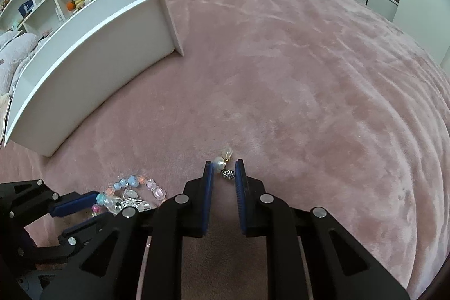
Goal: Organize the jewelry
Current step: 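Close the left gripper on the colorful bead bracelet while the right gripper grasps another pearl earring, then lift the colorful bracelet with the left gripper and carry it into the white bin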
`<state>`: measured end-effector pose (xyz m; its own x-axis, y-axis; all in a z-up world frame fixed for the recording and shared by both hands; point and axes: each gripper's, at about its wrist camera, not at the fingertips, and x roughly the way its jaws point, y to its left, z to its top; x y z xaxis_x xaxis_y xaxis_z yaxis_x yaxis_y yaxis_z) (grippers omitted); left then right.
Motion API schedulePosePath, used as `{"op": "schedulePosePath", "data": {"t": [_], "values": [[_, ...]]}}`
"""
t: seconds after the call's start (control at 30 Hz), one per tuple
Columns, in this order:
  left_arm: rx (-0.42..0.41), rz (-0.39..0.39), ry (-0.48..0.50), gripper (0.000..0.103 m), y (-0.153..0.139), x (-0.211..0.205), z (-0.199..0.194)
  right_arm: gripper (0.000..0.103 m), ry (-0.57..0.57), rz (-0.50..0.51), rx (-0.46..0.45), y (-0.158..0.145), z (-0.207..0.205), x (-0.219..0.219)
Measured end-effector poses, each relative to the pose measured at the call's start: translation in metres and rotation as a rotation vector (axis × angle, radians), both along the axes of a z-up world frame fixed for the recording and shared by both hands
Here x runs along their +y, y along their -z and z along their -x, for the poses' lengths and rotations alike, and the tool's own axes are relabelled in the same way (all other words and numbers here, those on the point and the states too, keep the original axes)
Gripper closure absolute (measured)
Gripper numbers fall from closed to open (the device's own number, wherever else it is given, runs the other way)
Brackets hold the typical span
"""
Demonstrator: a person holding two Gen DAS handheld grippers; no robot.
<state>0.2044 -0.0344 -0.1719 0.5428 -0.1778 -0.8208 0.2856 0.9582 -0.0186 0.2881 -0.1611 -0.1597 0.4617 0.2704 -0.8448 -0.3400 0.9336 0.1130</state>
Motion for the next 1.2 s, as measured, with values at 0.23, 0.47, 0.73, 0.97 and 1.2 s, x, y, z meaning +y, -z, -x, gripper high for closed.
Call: {"op": "schedulePosePath", "data": {"t": [0.23, 0.47, 0.73, 0.97, 1.2], "values": [[-0.022, 0.006, 0.024, 0.083, -0.014, 0.001, 0.007, 0.087, 0.008, -0.003, 0.006, -0.001, -0.001, -0.001], [-0.05, 0.012, 0.042, 0.085, -0.031, 0.0, 0.011, 0.087, 0.011, -0.019, 0.003, -0.003, -0.001, -0.004], [-0.081, 0.012, 0.049, 0.085, -0.048, 0.001, 0.016, 0.087, 0.027, -0.058, -0.01, -0.013, -0.001, -0.011], [-0.111, 0.017, 0.051, 0.085, -0.067, 0.005, 0.019, 0.087, 0.036, -0.086, -0.008, -0.018, 0.001, -0.013], [-0.144, 0.012, 0.057, 0.085, -0.084, 0.006, 0.023, 0.087, 0.044, -0.105, -0.028, -0.029, 0.004, -0.017]]}}
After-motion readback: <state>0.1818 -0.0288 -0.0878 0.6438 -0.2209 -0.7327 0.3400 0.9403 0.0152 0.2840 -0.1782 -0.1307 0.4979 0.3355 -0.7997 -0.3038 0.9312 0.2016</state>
